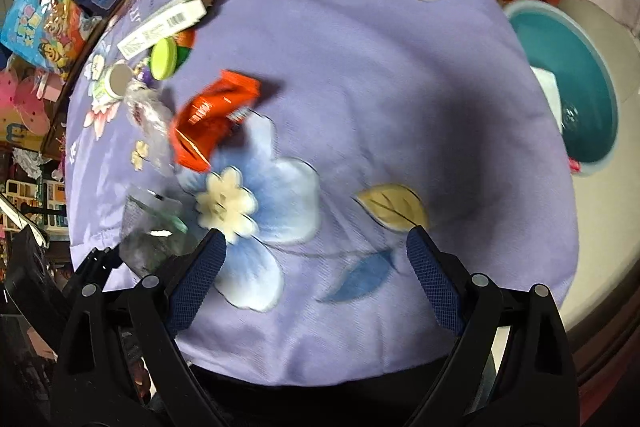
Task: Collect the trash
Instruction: 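Grasp the orange wrapper with the right tool, then carry the clear wrapper and orange wrapper over the teal bin with both tools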
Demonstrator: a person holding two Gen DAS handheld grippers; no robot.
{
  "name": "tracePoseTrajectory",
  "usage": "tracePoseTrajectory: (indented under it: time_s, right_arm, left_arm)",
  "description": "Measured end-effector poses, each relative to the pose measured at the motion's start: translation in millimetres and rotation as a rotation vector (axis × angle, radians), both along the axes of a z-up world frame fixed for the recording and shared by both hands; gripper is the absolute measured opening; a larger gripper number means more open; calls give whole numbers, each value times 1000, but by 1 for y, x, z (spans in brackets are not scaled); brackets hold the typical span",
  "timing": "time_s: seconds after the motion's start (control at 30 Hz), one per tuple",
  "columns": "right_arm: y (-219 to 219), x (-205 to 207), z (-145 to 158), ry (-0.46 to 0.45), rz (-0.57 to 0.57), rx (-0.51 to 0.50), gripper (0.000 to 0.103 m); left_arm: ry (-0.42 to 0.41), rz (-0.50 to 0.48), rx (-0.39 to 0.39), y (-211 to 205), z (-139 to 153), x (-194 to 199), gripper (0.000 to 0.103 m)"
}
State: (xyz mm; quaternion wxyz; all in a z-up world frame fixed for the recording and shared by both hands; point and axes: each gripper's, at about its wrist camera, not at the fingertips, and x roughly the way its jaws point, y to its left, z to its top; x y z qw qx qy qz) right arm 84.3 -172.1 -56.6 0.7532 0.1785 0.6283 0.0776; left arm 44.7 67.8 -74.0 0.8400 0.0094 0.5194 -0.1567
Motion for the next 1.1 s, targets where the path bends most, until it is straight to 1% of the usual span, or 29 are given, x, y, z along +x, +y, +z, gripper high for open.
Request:
tracePoseTrajectory:
  time_s: [0.13, 0.23, 0.43, 0.67, 0.73, 0.77, 0.8, 0.83, 0.9, 1.1]
  right_arm:
    - [26, 25, 12, -39, 46, -2, 88]
    - [44, 43, 14, -50, 69, 14, 88]
    - [63, 66, 1, -36, 45, 73, 88]
    - [73, 77, -13, -43, 47, 68, 88]
    - [74, 79, -17, -48, 55, 61, 79]
    - [76, 80, -19, -45, 62, 59, 65]
    - [76, 81, -22, -41, 70, 60, 43]
    - [77, 81, -25, -31, 81, 58, 37]
    - [75, 78, -27, -35, 87, 58, 35]
    - [49, 67, -14, -86, 57, 50, 35]
  left_arm:
    - [-27, 58, -40, 18, 17, 14, 70]
    - [-47, 93, -61, 27, 27, 29, 71]
    - [-56, 116, -84, 40, 35, 40, 72]
    - [-40, 122, -93, 46, 32, 58, 73]
    - [-32, 121, -90, 46, 30, 62, 73]
    - [-27, 120, -88, 45, 29, 63, 73]
    - [-24, 120, -87, 44, 29, 65, 73]
    - [-22, 120, -85, 43, 28, 66, 74]
    - [-17, 118, -83, 41, 28, 68, 74]
    - [-25, 95, -77, 24, 35, 71, 74]
